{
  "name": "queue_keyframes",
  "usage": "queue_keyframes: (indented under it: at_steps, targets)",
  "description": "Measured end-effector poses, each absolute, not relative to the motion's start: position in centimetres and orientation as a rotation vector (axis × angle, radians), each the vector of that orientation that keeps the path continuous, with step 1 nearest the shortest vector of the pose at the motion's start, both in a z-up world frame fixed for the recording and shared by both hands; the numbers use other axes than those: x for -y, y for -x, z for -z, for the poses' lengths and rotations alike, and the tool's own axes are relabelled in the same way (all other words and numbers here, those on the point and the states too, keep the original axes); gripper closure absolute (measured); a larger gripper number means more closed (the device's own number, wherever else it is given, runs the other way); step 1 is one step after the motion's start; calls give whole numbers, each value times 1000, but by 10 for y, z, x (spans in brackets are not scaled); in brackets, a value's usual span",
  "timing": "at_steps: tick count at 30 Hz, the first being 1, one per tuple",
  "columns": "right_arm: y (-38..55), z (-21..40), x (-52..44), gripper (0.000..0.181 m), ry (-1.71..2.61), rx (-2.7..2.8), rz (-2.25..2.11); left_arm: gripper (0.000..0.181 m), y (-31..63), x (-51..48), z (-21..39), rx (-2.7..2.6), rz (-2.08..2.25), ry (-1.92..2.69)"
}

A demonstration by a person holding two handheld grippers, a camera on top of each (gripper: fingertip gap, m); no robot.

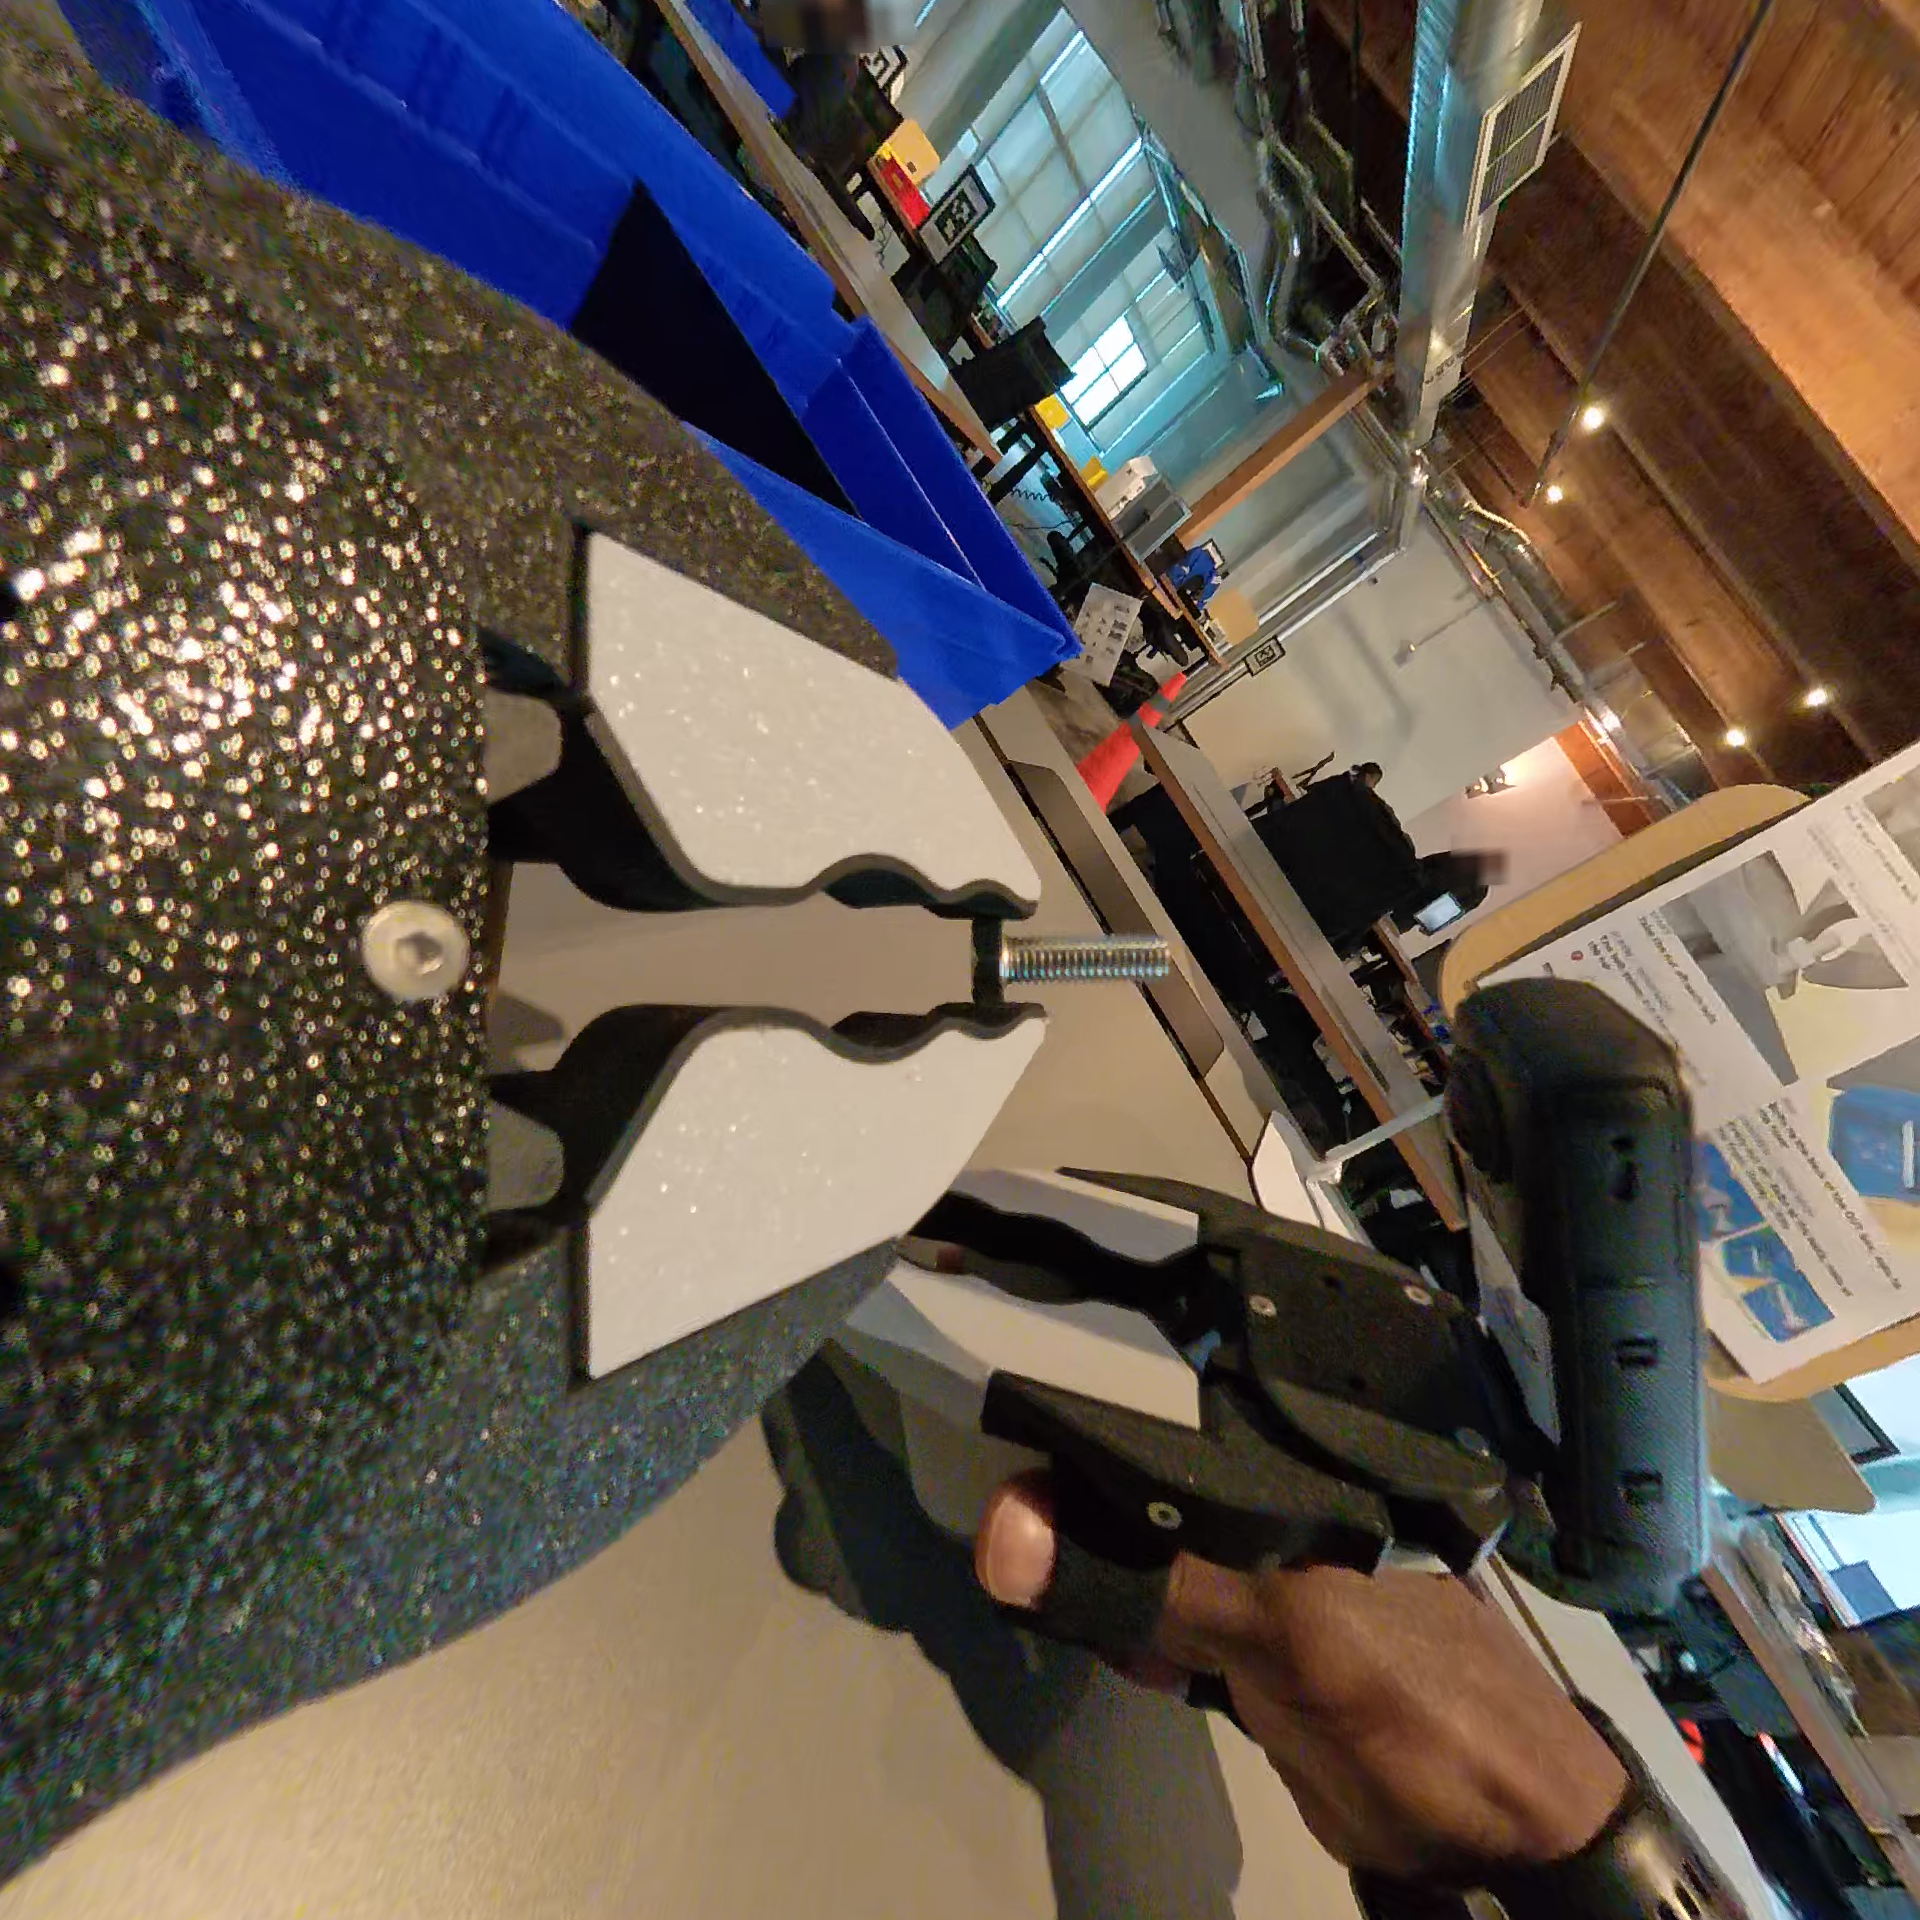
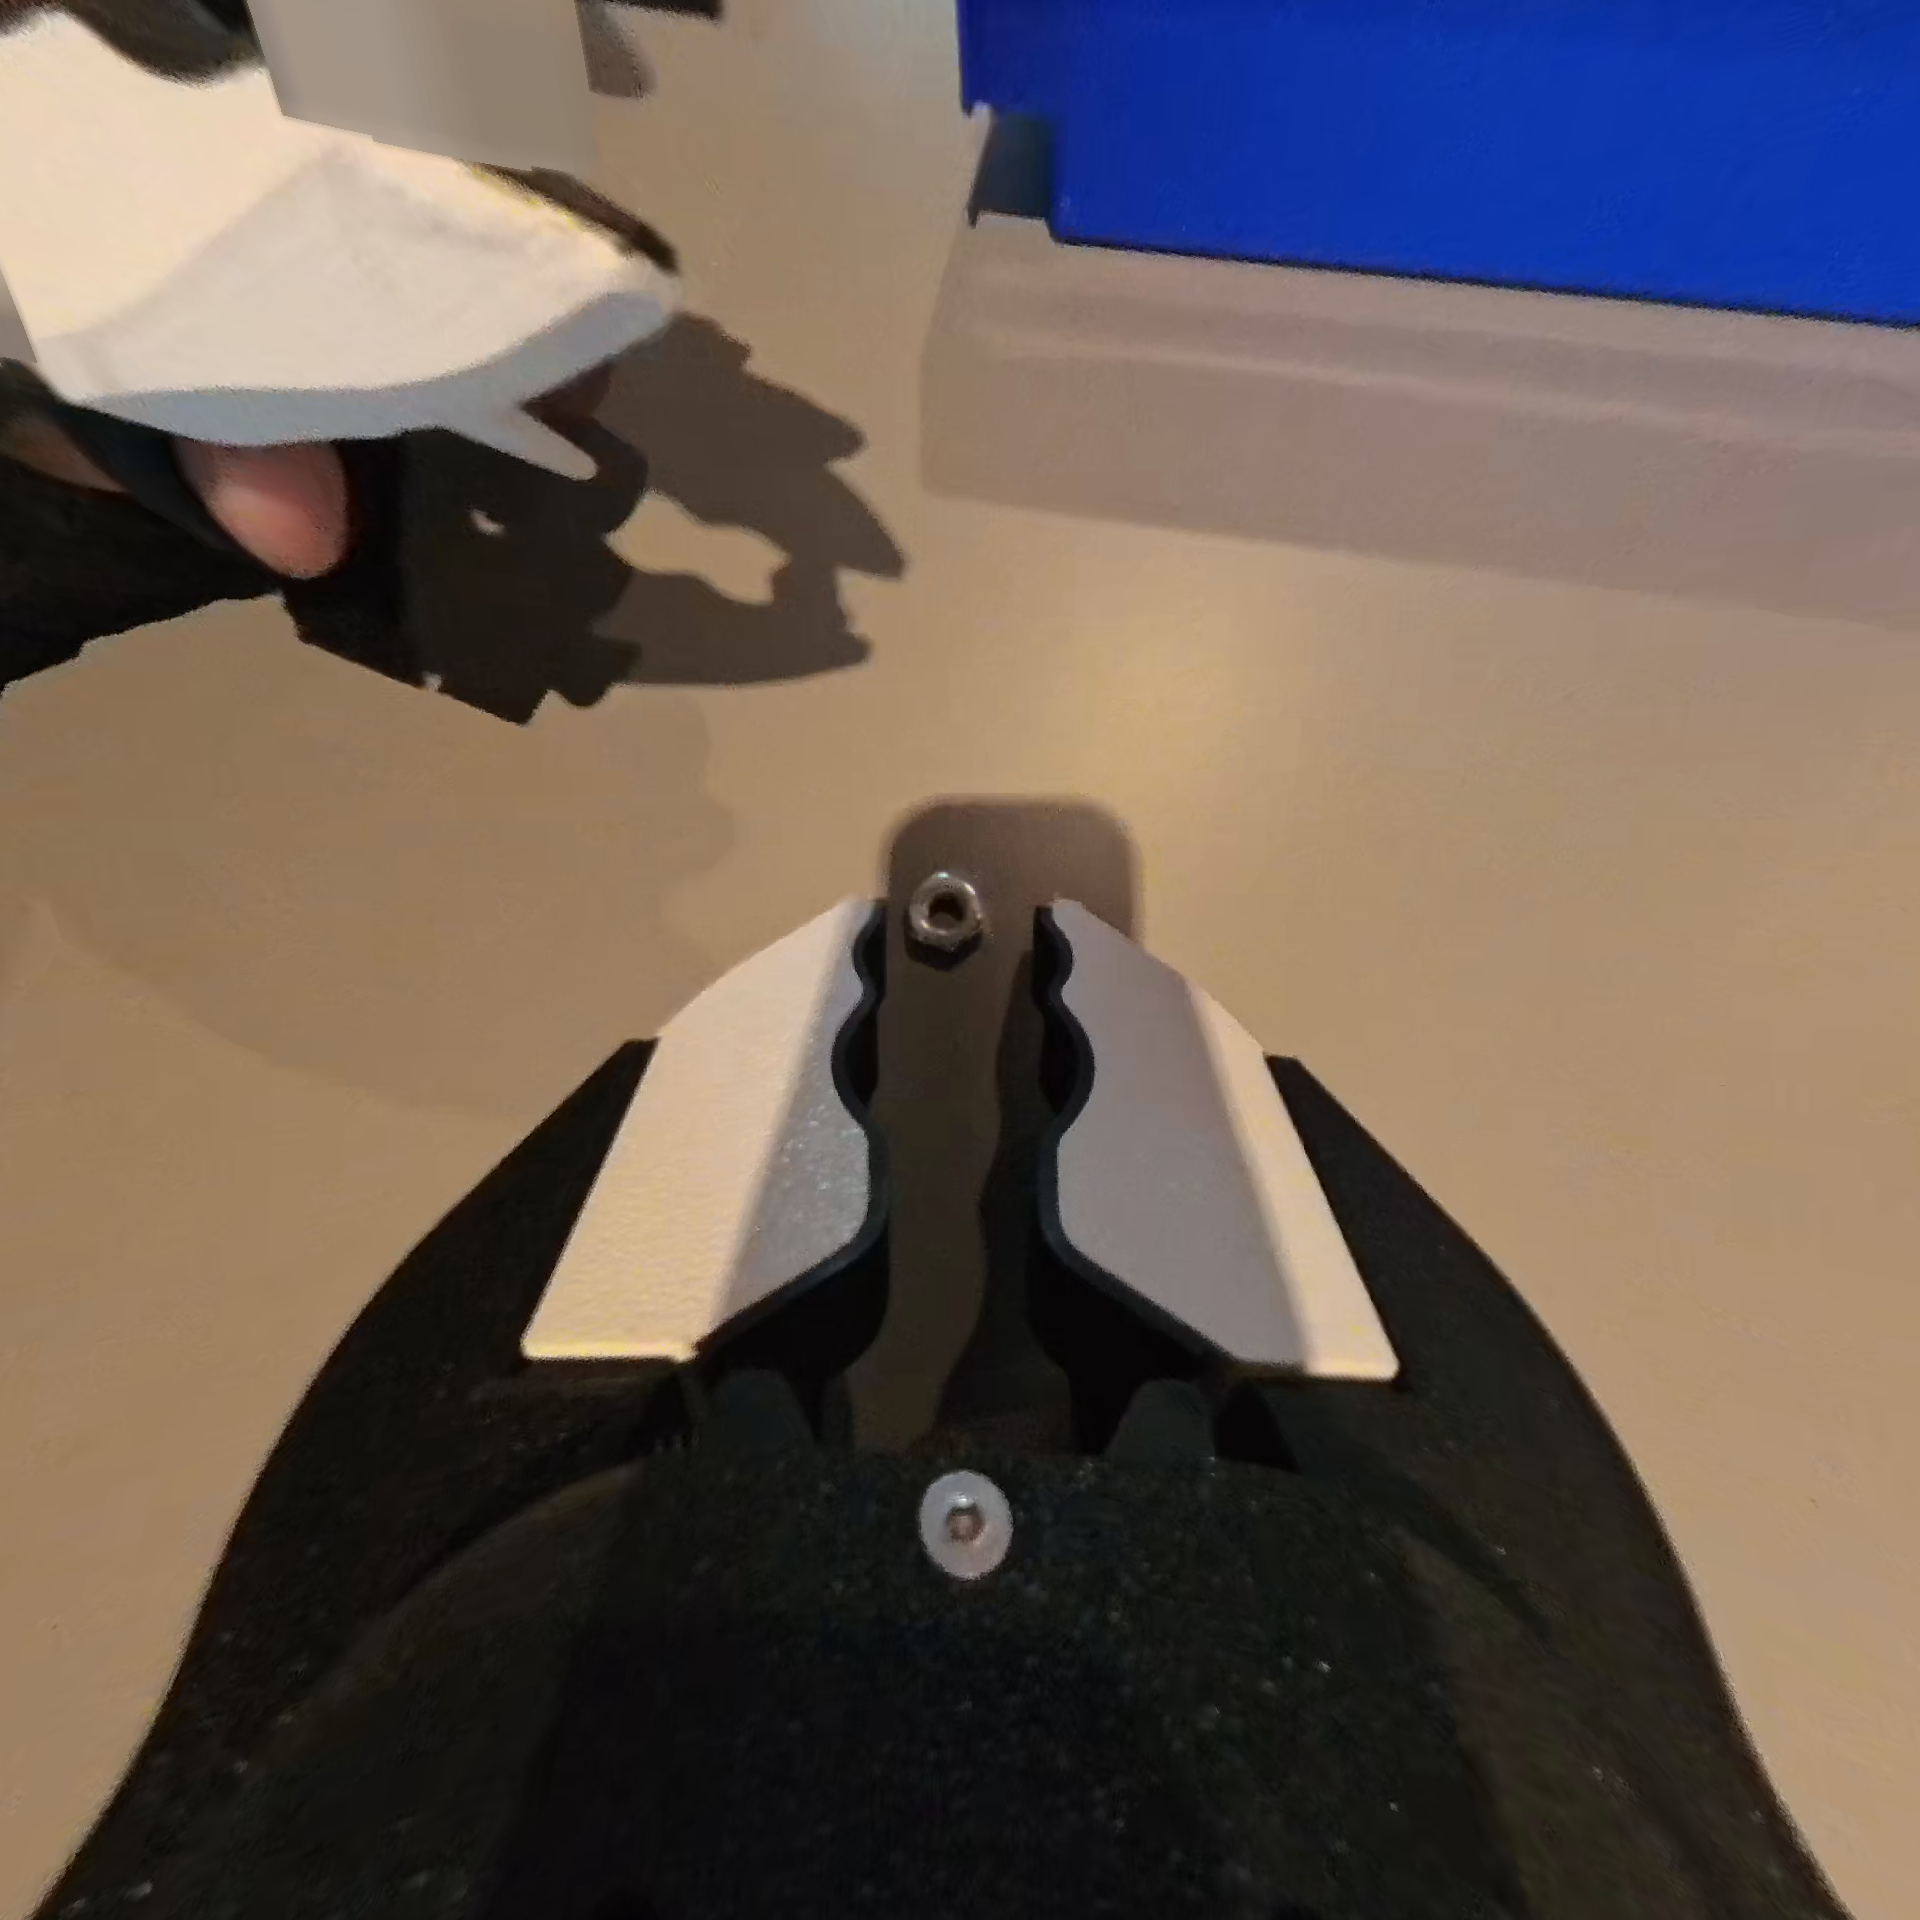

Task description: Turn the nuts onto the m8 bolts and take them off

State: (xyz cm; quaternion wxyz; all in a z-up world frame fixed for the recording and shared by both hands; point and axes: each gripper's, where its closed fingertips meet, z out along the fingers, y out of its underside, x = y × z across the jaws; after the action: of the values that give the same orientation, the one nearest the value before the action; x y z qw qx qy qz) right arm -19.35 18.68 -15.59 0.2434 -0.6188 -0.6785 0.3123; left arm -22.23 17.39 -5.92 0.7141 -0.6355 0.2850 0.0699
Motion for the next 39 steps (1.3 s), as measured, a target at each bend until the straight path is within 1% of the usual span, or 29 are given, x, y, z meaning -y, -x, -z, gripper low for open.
queue_keyframes:
  at_steps: [7,9,12,17,19,23,28,32,36,39]
  targets:
    - [196,162,-187,152,1689,1901,-798,166,223,-169,63,-626,-141,1424]
    - [197,163,-188,155,1688,1899,-771,166,222,-169,64,-629,-137,1431]
    - [199,163,-188,167,1688,1889,-744,166,222,-170,68,-638,-145,1445]
    - [196,162,-186,167,1681,1860,-707,166,220,-171,70,-651,-157,1455]
    - [190,155,-186,167,1667,1785,-714,166,220,-171,71,-653,-156,1457]
    - [163,116,-176,167,1573,1504,-924,166,211,-172,72,-692,-141,1459]
    - [92,59,-167,167,1351,1181,-1075,167,158,-186,56,-939,-200,1405]
    - [34,19,-175,167,1226,988,-979,167,85,-211,25,-1112,-227,1245]
    - [-11,7,-179,167,1204,868,-811,167,26,-242,27,-1107,-276,1106]
    - [-37,5,-182,167,1222,807,-745,167,2,-246,46,-1130,-353,1036]
